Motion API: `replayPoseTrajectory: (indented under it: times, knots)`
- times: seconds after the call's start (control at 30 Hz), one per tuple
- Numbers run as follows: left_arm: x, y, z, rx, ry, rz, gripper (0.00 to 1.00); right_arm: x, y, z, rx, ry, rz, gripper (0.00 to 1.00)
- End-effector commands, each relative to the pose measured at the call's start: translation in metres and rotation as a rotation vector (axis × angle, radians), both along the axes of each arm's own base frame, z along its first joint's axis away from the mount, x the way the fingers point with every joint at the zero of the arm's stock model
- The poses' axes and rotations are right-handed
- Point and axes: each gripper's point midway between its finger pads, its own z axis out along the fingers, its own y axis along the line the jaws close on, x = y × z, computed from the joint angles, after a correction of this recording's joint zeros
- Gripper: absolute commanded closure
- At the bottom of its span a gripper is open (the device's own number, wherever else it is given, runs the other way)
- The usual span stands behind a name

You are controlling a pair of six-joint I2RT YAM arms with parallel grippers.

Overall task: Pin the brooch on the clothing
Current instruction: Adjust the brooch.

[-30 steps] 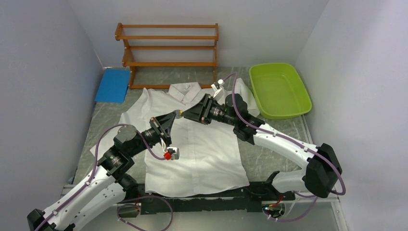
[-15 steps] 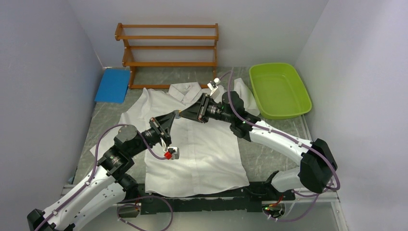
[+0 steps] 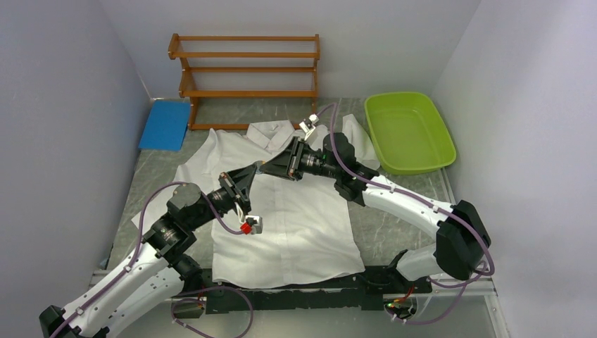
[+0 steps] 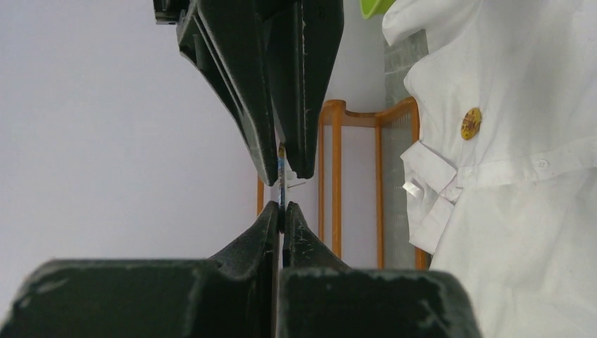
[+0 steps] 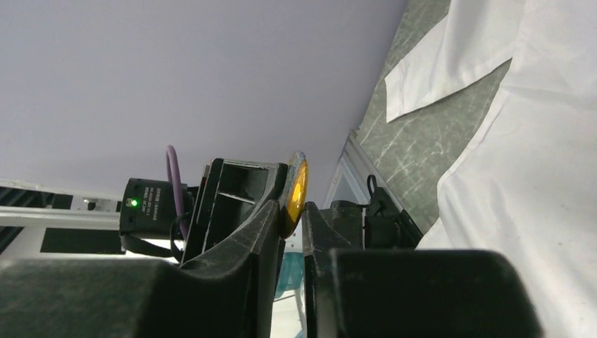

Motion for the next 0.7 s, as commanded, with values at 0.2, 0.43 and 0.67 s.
replayPoseTrajectory:
  times: [0.2, 0.43, 0.67]
  knots:
    - [-0.004, -0.002, 0.013, -0.016, -0.021, -0.018, 0.97, 0.000, -0.003, 0.028, 0.055, -0.087, -0.023, 1.00]
    - [-0.004, -0.003, 0.013, -0.014, -0.019, -0.017, 0.97, 0.001, -0.005, 0.027, 0.064, -0.098, -0.032, 0.78]
    - [-0.006, -0.003, 0.014, -0.019, -0.017, -0.023, 0.98, 0.005, -0.008, 0.023, 0.025, -0.106, -0.060, 0.59]
